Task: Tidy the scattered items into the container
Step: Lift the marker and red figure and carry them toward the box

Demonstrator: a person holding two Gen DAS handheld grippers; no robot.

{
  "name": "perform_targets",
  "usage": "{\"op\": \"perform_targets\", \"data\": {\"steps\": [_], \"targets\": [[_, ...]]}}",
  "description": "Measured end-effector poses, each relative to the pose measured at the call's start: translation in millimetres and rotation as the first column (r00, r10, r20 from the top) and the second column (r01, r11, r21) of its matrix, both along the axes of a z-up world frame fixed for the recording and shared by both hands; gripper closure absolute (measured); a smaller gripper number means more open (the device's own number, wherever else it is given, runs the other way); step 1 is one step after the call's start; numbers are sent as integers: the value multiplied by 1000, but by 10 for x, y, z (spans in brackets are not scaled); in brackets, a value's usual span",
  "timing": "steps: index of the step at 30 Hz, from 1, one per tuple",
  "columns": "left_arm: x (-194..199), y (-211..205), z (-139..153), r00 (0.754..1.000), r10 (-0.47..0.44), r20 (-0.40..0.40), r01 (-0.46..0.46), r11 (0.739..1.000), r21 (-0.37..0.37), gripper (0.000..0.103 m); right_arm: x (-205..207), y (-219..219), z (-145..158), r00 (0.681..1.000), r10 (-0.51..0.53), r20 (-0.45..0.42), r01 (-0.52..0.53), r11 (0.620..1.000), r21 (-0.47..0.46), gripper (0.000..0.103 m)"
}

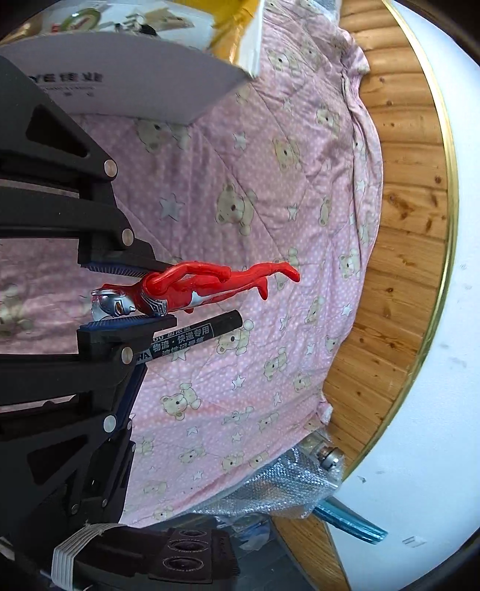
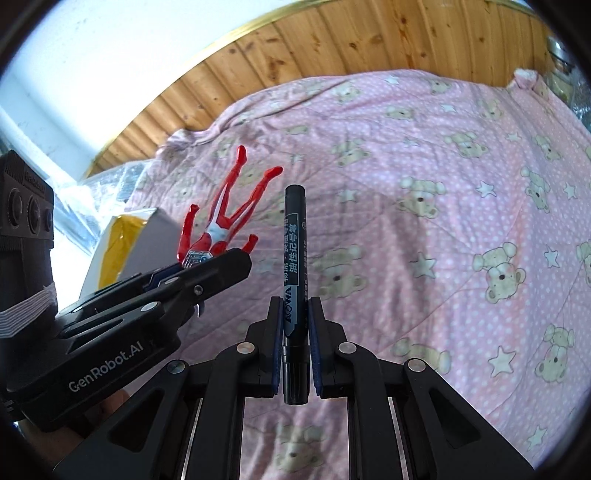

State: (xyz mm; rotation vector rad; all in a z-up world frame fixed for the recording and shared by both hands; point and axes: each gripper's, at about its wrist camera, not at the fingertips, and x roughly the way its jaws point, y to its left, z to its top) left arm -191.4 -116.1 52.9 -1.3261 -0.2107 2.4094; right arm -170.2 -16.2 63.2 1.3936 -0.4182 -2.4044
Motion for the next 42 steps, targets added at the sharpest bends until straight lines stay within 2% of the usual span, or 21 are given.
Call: {"op": "perform_targets", "data": {"steps": [18, 30, 42], "targets": [[856, -958, 492, 988, 127, -90, -118, 988, 98, 83, 586, -887, 606, 985, 139, -102, -133, 989, 57, 89], [1370, -1494, 707, 970, 203, -132, -182, 971, 153, 83, 951, -1307, 831, 969, 203, -139, -195, 978, 72, 89], [1740, -1970, 772, 953, 268, -144, -240, 952, 190, 83, 1177, -1710, 886, 955, 256, -147, -246, 966, 85, 89]]}}
